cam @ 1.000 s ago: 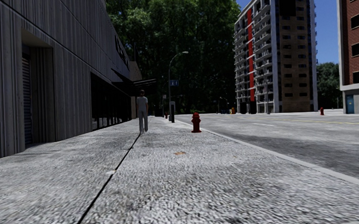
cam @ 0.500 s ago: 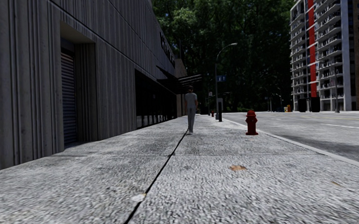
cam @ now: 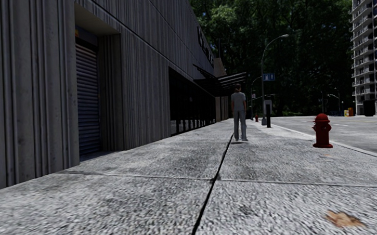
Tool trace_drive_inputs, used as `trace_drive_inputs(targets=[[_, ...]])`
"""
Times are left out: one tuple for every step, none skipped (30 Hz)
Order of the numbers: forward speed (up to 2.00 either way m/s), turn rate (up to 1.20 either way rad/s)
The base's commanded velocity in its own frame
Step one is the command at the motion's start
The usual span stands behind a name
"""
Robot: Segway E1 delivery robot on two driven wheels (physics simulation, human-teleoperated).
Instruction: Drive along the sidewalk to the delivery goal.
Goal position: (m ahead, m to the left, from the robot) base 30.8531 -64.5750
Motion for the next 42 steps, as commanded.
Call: trace_drive_inputs(targets=[[2.0,0.0],[2.0,0.0],[2.0,0.0],[2.0,0.0],[2.0,0.0],[2.0,0.0],[2.0,0.0],[2.0,0.0],[2.0,0.0],[2.0,0.0],[2.0,0.0],[2.0,0.0],[2.0,0.0],[2.0,0.0],[2.0,0.0],[2.0,0.0],[2.0,0.0],[2.0,0.0],[2.0,0.0],[2.0,0.0],[2.0,0.0],[2.0,0.0],[2.0,0.0],[2.0,0.0],[2.0,0.0],[2.0,0.0],[2.0,0.0],[2.0,0.0],[2.0,0.0],[2.0,0.0],[2.0,0.0],[2.0,0.0],[2.0,0.0],[2.0,0.0],[2.0,0.0],[2.0,0.0],[2.0,0.0],[2.0,0.0],[2.0,0.0],[2.0,0.0],[2.0,0.0],[2.0,0.0]])
